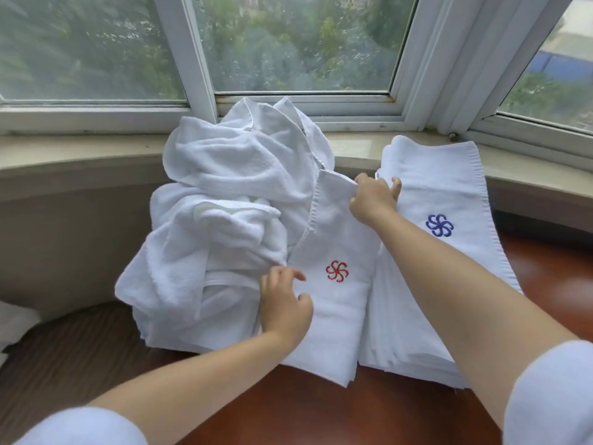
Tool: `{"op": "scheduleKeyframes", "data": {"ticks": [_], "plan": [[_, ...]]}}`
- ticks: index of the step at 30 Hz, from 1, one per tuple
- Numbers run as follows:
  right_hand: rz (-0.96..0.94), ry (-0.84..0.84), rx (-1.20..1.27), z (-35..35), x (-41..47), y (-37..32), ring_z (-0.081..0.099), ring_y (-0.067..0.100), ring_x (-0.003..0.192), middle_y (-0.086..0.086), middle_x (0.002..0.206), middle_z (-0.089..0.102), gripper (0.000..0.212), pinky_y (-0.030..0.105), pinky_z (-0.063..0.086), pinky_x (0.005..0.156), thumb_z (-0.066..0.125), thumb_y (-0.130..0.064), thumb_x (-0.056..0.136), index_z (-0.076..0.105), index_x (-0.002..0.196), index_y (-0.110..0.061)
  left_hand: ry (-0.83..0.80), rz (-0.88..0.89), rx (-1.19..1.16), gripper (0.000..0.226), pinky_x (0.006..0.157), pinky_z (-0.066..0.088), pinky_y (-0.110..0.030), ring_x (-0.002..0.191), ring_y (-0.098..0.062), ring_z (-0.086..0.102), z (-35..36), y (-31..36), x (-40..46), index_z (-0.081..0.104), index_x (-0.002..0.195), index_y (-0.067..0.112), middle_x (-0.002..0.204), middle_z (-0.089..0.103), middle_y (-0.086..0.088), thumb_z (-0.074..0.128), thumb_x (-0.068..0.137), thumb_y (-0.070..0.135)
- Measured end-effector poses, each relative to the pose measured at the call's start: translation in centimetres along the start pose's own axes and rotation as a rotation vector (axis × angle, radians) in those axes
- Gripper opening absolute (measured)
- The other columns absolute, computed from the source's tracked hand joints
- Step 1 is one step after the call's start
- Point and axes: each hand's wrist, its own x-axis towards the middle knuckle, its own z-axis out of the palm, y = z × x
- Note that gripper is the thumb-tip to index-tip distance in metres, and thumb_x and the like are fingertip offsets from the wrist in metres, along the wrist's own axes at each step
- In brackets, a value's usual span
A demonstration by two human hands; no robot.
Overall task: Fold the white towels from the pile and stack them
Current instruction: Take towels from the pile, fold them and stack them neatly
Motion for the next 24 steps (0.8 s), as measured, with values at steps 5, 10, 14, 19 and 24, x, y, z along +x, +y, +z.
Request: {"op": "scheduleKeyframes", "data": {"ticks": [5, 10, 14, 19, 24], "plan": [[-0.042, -0.083, 0.091, -1.4, -1.0, 0.6, 0.048, 0.018, 0.117, -0.005, 0.093, 0.061, 0.028, 0.040, 0.005, 0.112, 0.042, -0.006, 0.078, 0.060, 0.083, -0.027, 0.137, 0.438, 0.061, 0.018, 0.071, 0.036, -0.029, 0.083, -0.031, 0.053, -3.3, 5.6, 7.8, 0.064, 0.076, 0.003, 0.084, 0.060, -0.013, 0.054, 0.070, -0.012], [-0.182, -0.127, 0.031, -0.4, -3.8, 1.8, 0.044, 0.016, 0.118, -0.001, 0.091, 0.064, 0.032, 0.048, -0.008, 0.115, 0.045, -0.003, 0.083, 0.057, 0.074, -0.031, -0.017, 0.389, 0.268, 0.030, 0.078, 0.039, -0.029, 0.099, -0.029, 0.056, -4.2, 8.9, 17.0, 0.068, 0.091, 0.006, 0.102, 0.064, -0.011, 0.044, 0.079, -0.006], [-0.241, -0.129, 0.008, -0.4, -4.6, 2.0, 0.044, 0.016, 0.115, -0.008, 0.079, 0.054, 0.030, 0.050, -0.009, 0.114, 0.045, -0.002, 0.084, 0.063, 0.077, -0.025, -0.350, 0.495, 0.576, 0.034, 0.090, 0.043, -0.029, 0.116, -0.024, 0.052, -1.7, 10.0, 21.1, 0.070, 0.107, 0.016, 0.123, 0.057, -0.006, 0.048, 0.087, -0.001], [-0.188, -0.062, 0.024, 0.0, -4.9, 2.1, 0.044, 0.014, 0.115, -0.012, 0.079, 0.053, 0.033, 0.046, -0.012, 0.114, 0.045, -0.001, 0.082, 0.069, 0.087, -0.022, -0.485, 0.661, 1.002, 0.023, 0.095, 0.036, -0.036, 0.108, -0.022, 0.055, 3.1, 10.9, 23.7, 0.070, 0.100, 0.025, 0.106, 0.063, 0.002, 0.050, 0.090, 0.031], [-0.090, -0.048, -0.081, 1.4, -4.8, 1.0, 0.039, 0.018, 0.120, -0.006, 0.098, 0.062, 0.035, 0.049, -0.021, 0.109, 0.046, -0.002, 0.079, 0.070, 0.094, -0.024, -0.626, 0.602, 0.834, 0.040, 0.089, 0.041, -0.035, 0.095, -0.020, 0.058, 7.7, 10.8, 25.4, 0.067, 0.099, 0.020, 0.105, 0.061, 0.005, 0.062, 0.079, 0.055]]}}
